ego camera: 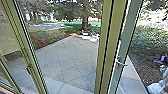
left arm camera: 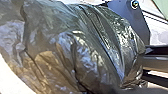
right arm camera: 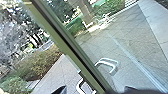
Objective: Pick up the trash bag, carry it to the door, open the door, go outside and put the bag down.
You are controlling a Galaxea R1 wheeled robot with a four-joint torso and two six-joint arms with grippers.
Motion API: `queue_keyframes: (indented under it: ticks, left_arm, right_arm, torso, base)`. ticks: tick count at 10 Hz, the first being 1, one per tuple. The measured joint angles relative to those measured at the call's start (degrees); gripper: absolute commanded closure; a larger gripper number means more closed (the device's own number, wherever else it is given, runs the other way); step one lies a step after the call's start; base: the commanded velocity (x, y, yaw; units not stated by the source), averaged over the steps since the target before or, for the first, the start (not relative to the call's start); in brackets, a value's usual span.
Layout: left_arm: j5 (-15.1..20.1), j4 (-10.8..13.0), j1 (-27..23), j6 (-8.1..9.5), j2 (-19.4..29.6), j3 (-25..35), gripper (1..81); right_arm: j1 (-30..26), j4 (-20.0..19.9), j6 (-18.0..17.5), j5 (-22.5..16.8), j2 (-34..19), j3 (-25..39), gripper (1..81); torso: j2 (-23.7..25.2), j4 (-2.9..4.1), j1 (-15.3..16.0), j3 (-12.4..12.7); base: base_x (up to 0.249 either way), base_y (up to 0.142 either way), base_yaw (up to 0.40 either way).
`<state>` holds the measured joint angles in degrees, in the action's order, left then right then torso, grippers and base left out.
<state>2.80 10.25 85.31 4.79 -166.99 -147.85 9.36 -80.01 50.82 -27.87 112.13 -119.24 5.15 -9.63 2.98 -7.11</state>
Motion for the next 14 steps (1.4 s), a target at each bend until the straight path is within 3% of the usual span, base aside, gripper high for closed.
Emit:
queue_keyframes:
  ticks: [4,8,14]
  left_arm:
    - [0.00,0.00,0.00,0.00,-0.49,-0.02,81.1]
    - [0.20,-0.02,0.00,0.02,-0.49,-0.02,81.1]
    - [0.22,-0.02,-0.02,0.05,-0.95,-0.06,81.1]
  right_arm:
    - [-5.68,19.85,-0.66,-9.50,2.34,-8.77,1.0]
    - [-10.05,34.17,-0.79,-14.19,3.45,-15.52,1.0]
    - [-15.66,55.09,-0.79,-16.34,5.23,-19.16,1.0]
  torso:
    - [-0.02,0.00,0.00,0.00]
    - [-0.02,0.00,0.00,0.00]
    - [-0.02,0.00,0.00,0.00]
  base:
    - [0.000,0.000,0.000]
    - [0.000,0.000,0.000]
    - [0.000,0.000,0.000]
